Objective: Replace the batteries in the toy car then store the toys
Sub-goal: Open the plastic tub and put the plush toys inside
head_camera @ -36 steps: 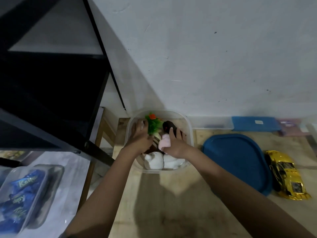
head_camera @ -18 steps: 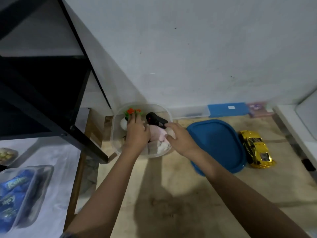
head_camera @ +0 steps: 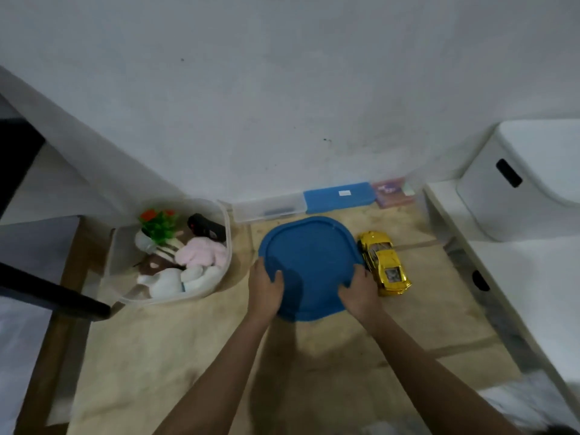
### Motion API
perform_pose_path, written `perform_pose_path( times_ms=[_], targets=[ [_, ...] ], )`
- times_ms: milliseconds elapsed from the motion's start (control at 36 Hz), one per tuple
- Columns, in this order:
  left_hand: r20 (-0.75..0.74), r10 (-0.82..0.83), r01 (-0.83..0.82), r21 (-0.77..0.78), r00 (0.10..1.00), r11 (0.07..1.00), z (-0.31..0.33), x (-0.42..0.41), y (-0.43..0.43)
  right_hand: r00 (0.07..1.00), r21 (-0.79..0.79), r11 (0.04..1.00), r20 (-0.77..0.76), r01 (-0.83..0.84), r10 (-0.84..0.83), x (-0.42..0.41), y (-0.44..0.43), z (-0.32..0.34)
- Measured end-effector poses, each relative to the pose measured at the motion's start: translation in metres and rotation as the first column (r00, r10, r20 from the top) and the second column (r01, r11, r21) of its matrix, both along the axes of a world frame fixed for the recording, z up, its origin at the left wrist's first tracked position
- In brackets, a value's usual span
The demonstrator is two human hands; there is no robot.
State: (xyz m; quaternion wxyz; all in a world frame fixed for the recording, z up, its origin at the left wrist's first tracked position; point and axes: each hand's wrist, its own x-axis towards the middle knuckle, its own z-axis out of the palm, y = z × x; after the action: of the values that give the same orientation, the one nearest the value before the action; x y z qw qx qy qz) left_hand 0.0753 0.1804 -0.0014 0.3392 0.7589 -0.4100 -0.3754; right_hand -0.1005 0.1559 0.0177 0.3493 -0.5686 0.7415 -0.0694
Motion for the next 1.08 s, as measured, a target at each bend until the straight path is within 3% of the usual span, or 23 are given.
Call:
perform_pose_path(
  times_ms=[83, 222, 444, 583, 722, 861, 972, 1083],
  targets=[
    [0.029, 0.02, -0.023, 0.097, 0.999, 0.995, -0.008, -0.018, 0.004, 0.998, -0.013, 0.999, -0.04, -0.052, 0.052, 0.001, 0.006, -0.004],
    [0.119, 0.102, -0.114, 0.1, 0.988, 0.988, -0.014, -0.033, 0.004, 0.969, 0.01, 0.988, -0.191, -0.156, 0.155, 0.005, 0.013, -0.013],
    [-0.084, 0.271, -0.268, 0.048, 0.959, 0.962, -0.013, -0.017, 0.016, 0.962, -0.013, 0.983, -0.205, -0.185, 0.179, -0.002, 0.017, -0.021],
    [-0.181, 0.209, -0.228, -0.091, 0.961, 0.969, 0.006, -0.013, 0.026, 0.99, -0.137, 0.983, -0.096, -0.119, 0.106, 0.001, 0.018, -0.021],
    [-0.175, 0.093, -0.133, -0.237, 0.98, 0.962, 0.035, -0.004, 0.026, 0.999, -0.179, 0.983, 0.026, -0.039, 0.044, 0.011, 0.007, -0.005],
    [-0.251, 0.143, -0.219, -0.309, 0.957, 0.925, 0.071, 0.021, 0.032, 0.973, -0.19, 0.977, 0.224, 0.095, -0.051, 0.02, -0.014, 0.031],
    [-0.227, 0.242, -0.31, -0.335, 0.943, 0.89, 0.089, 0.055, 0.043, 0.873, -0.188, 0.981, 0.484, 0.039, 0.058, 0.044, -0.022, 0.055],
    [-0.169, 0.348, -0.386, -0.352, 0.922, 0.853, 0.101, 0.089, 0.054, 0.837, -0.219, 0.972, 0.515, -0.079, 0.184, 0.08, -0.018, 0.069]
  ],
)
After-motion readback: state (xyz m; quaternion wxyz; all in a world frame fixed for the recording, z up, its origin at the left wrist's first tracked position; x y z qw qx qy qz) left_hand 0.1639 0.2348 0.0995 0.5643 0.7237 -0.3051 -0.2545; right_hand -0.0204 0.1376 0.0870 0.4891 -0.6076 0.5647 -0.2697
